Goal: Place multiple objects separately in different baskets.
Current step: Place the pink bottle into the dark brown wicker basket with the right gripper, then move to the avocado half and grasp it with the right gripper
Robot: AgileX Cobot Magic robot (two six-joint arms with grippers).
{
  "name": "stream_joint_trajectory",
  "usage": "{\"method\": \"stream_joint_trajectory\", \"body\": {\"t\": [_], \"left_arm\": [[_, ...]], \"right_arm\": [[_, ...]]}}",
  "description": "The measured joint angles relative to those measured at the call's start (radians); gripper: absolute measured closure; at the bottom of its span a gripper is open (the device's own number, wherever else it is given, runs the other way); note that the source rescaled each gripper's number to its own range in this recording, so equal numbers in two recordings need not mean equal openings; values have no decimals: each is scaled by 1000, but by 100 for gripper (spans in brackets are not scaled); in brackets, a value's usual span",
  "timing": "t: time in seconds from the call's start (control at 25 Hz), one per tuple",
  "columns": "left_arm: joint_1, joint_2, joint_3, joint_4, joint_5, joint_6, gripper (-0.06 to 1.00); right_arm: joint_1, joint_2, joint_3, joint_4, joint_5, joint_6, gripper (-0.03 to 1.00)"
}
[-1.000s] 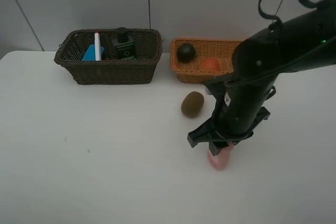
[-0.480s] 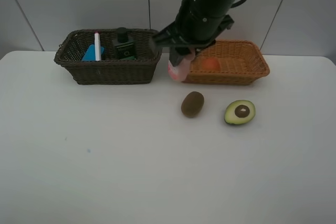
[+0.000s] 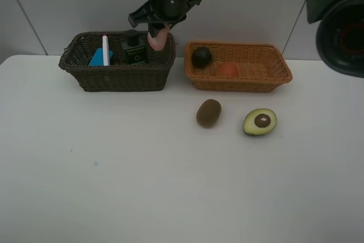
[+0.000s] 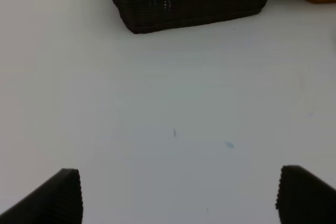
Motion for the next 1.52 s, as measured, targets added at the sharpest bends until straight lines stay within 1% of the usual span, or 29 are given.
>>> {"method": "stream_joint_trajectory", "body": {"t": [0.2, 0.48, 0.52, 0.56, 0.68, 0.72, 0.76, 0.8, 0.88, 0.96, 1.04, 1.12, 1.2, 1.32, 1.48, 1.52], "left_arm": [[0, 0, 0, 0, 0, 0, 4], [0, 0, 0, 0, 0, 0, 4], [0, 0, 0, 0, 0, 0, 4], [0, 0, 0, 0, 0, 0, 4], [0, 0, 0, 0, 0, 0, 4], [0, 0, 0, 0, 0, 0, 4], [0, 0, 0, 0, 0, 0, 4], [0, 0, 0, 0, 0, 0, 4], [0, 0, 0, 0, 0, 0, 4], [0, 0, 0, 0, 0, 0, 4], [0, 0, 0, 0, 0, 0, 4], [0, 0, 0, 0, 0, 0, 4], [0, 0, 0, 0, 0, 0, 4], [0, 0, 0, 0, 0, 0, 4], [0, 0, 0, 0, 0, 0, 4], [0, 0, 0, 0, 0, 0, 4]], "right_arm": [[-63, 46, -10, 84, -64, 0, 96], [-67, 93, -10, 118, -145, 3, 95], [-67, 100, -10, 118, -152, 6, 88], [-67, 103, -10, 118, -160, 9, 77], [-65, 105, -10, 112, -178, 19, 24], [-65, 105, -10, 112, -178, 20, 14], [-64, 105, -11, 118, -176, 21, 7], [-64, 103, -11, 118, -166, 23, 3], [-63, 93, -11, 118, -109, 23, -1], [-62, 64, -11, 118, -22, 23, -1], [-62, 18, -11, 118, 89, 23, -2], [-62, -42, -12, 118, 174, 23, -2], [-62, -103, 4, 118, 194, 23, -3], [-62, -220, 98, 112, 204, 23, -3], [-69, -362, 295, 85, 208, 37, -3], [-73, -393, 367, 74, 208, 49, -3]]}}
